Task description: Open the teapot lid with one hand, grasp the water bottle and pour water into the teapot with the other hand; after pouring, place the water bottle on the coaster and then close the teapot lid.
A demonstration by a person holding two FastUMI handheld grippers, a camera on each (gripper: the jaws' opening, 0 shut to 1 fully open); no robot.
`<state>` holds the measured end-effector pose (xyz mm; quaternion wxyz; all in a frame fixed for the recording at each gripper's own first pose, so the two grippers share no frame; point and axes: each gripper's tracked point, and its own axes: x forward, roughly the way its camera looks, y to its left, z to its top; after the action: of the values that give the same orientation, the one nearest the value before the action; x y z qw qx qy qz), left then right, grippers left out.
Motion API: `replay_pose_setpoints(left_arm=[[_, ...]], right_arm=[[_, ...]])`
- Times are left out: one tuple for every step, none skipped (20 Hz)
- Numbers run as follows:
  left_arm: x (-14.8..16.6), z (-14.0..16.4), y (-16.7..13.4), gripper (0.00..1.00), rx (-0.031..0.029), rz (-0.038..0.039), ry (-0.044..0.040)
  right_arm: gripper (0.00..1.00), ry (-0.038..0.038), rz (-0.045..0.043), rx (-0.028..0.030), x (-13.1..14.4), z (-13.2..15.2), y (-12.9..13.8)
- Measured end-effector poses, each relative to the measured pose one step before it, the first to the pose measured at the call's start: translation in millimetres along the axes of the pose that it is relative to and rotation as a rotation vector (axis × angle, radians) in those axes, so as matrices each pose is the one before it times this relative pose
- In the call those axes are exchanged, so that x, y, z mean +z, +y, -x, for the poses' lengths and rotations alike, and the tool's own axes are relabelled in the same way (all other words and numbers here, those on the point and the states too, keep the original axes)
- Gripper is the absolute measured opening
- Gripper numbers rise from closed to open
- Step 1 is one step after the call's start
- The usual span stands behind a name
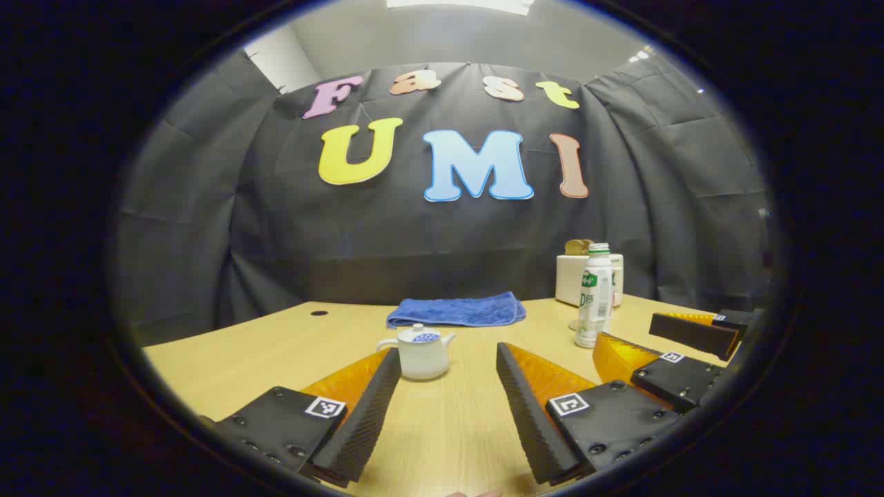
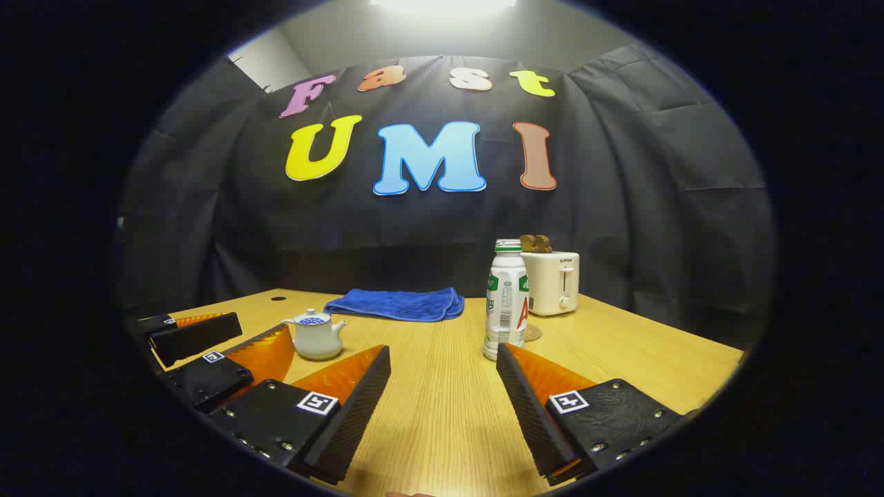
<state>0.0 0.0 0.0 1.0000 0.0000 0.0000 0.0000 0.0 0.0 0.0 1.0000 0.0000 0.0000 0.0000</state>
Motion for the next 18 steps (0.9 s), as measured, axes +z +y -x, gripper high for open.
replay_pose_setpoints(left_arm=[[-0.51, 0.01, -0.08, 0.96, -0.00069, 0.00059, 0.00042], [0.67, -0.16, -0.19, 0.96, -0.00052, -0.00053, -0.00049], [-0.66, -0.01, -0.10, 0.96, -0.00137, 0.00016, 0.00007], [0.86, 0.25, 0.20, 0.96, -0.00213, 0.00052, 0.00024], [-0.45, 0.01, -0.32, 0.96, -0.00009, -0.00045, -0.00005], [0.72, -0.48, 0.25, 0.96, 0.00065, -0.00006, -0.00009], [-0.80, 0.33, 0.00, 0.96, -0.00023, -0.00028, 0.00014], [-0.55, 0.27, -0.24, 0.96, 0.00023, -0.00104, -0.00043], [0.10, -0.29, 2.23, 0.96, 0.00864, 0.00021, 0.00119], [1.54, -0.58, -0.42, 0.96, -0.00032, 0.00003, -0.00201], [-1.41, 0.44, 0.12, 0.96, 0.00073, 0.00061, 0.00187], [1.37, 0.46, -0.49, 0.96, -0.00083, -0.00176, -0.00208], [-1.01, -0.63, 0.43, 0.96, -0.00019, 0.00096, 0.00182], [-0.16, 0.23, -0.35, 0.96, -0.00003, -0.00018, -0.00063], [0.12, 0.21, 0.03, 0.96, 0.00011, 0.00047, 0.00016], [-0.30, 0.20, -0.11, 0.96, 0.00016, 0.00007, 0.00015], [0.43, 0.00, 0.01, 0.96, -0.00027, -0.00031, 0.00023], [-0.20, 0.11, -0.05, 0.96, -0.00016, -0.00017, -0.00015]], right_arm=[[0.95, -0.00022, -0.00077, 0.00029, 0.35, 0.03, 0.32], [0.95, -0.00003, -0.00019, 0.00038, -0.46, 0.13, -0.19], [0.96, 0.00034, 0.00032, 0.00129, -0.01, -0.01, 0.39], [0.96, 0.00022, -0.00029, 0.00213, 0.70, -0.10, 0.40], [0.95, 0.00085, 0.00055, 0.00138, -0.62, -0.09, 0.01], [0.95, 0.00320, -0.00001, 0.00205, -0.79, -0.14, 0.23], [0.95, -0.00051, -0.00004, -0.00020, 0.59, 0.22, -0.34], [0.95, -0.00127, 0.00104, -0.00541, -0.28, 0.35, -0.67], [0.95, 0.00141, -0.00011, -0.01470, -0.15, -0.34, -2.49], [0.95, 0.00045, -0.00163, -0.00904, 0.26, 0.16, -1.20], [0.95, -0.00109, 0.00125, -0.00261, 0.54, 0.20, 0.08], [0.95, -0.00030, -0.00009, -0.00055, -0.47, 0.34, 0.21], [0.95, -0.00167, -0.00019, 0.00015, 0.29, -0.24, 0.34], [0.95, 0.00105, -0.00059, 0.00163, -0.35, -0.23, -0.08], [0.95, -0.00090, 0.00072, 0.00130, 0.58, -0.43, 0.06], [0.95, 0.00001, 0.00000, 0.00264, -0.18, 0.89, -0.11], [0.95, 0.00008, 0.00002, 0.00117, 0.16, -0.12, 0.32], [0.95, -0.00168, -0.00013, 0.00384, -0.20, -0.06, 0.83]])
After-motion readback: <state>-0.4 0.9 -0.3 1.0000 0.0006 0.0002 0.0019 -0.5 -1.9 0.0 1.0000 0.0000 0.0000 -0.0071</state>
